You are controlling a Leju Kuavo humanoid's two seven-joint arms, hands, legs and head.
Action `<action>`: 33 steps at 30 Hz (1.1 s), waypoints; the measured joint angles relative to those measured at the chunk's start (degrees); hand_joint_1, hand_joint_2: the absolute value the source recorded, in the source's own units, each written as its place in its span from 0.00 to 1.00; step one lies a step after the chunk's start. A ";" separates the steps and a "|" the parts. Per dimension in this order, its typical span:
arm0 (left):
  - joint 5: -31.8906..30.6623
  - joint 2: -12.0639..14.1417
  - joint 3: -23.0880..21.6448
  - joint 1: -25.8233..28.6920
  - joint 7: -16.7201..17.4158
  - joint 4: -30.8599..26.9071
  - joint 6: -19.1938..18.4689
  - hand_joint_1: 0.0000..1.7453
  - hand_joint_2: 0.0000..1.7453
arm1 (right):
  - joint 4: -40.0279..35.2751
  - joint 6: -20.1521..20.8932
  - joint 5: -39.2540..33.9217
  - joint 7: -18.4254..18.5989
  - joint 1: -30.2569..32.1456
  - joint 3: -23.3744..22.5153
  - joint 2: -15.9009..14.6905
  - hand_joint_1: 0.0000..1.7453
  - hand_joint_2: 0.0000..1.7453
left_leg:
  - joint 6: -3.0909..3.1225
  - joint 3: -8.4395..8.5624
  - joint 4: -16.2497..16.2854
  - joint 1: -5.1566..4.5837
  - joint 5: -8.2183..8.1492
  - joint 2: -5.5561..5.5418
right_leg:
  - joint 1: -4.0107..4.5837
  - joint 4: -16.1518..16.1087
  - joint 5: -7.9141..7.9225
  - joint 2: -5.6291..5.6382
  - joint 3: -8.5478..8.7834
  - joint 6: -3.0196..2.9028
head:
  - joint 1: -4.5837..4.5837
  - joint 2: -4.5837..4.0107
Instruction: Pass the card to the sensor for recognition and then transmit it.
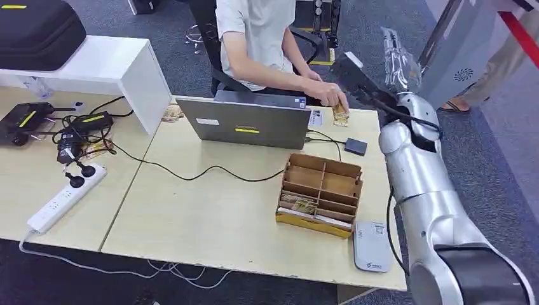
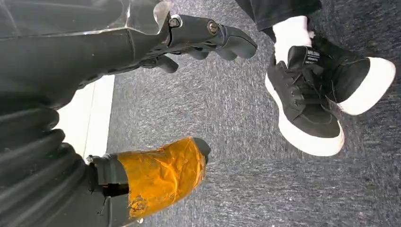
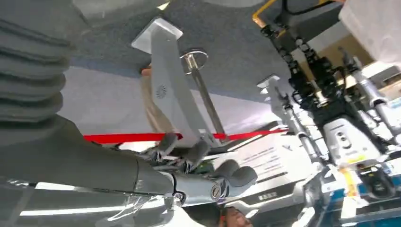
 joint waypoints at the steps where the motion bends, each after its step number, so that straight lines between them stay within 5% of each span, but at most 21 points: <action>1: 0.11 0.00 0.00 0.01 0.02 0.00 0.02 0.00 1.00 | 0.00 -0.20 -0.66 0.07 0.01 -0.88 -0.73 0.00 0.00 | 0.00 -0.01 0.01 0.00 0.00 0.00 | 0.00 0.00 0.00 0.00 0.00 0.00 | 0.00 0.00; 8: 0.26 0.00 0.02 0.12 0.13 0.00 0.09 0.00 1.00 | 0.28 -0.42 -0.84 -1.40 0.16 -7.13 -5.14 0.00 0.00 | 0.02 -0.09 0.05 -0.04 -0.02 0.00 | -0.06 -0.01 0.03 0.02 0.00 0.05 | 0.00 0.00; 26: 0.52 0.00 0.02 -0.04 0.13 0.00 0.09 0.00 1.00 | 0.46 -1.23 -0.98 0.44 0.47 -9.66 -6.66 0.00 0.00 | -0.01 -0.01 0.06 -0.03 0.00 0.08 | 0.00 -0.01 0.04 0.10 -0.07 0.03 | 0.00 0.00; 33: 1.66 0.07 0.11 0.30 0.98 0.00 0.00 0.00 1.00 | 2.63 -4.35 -9.19 0.94 5.58 -19.29 -16.80 0.00 0.00 | 0.05 -0.13 0.12 -0.03 -0.02 -0.58 | 0.01 -0.27 0.00 -0.55 0.19 0.10 | 0.00 0.00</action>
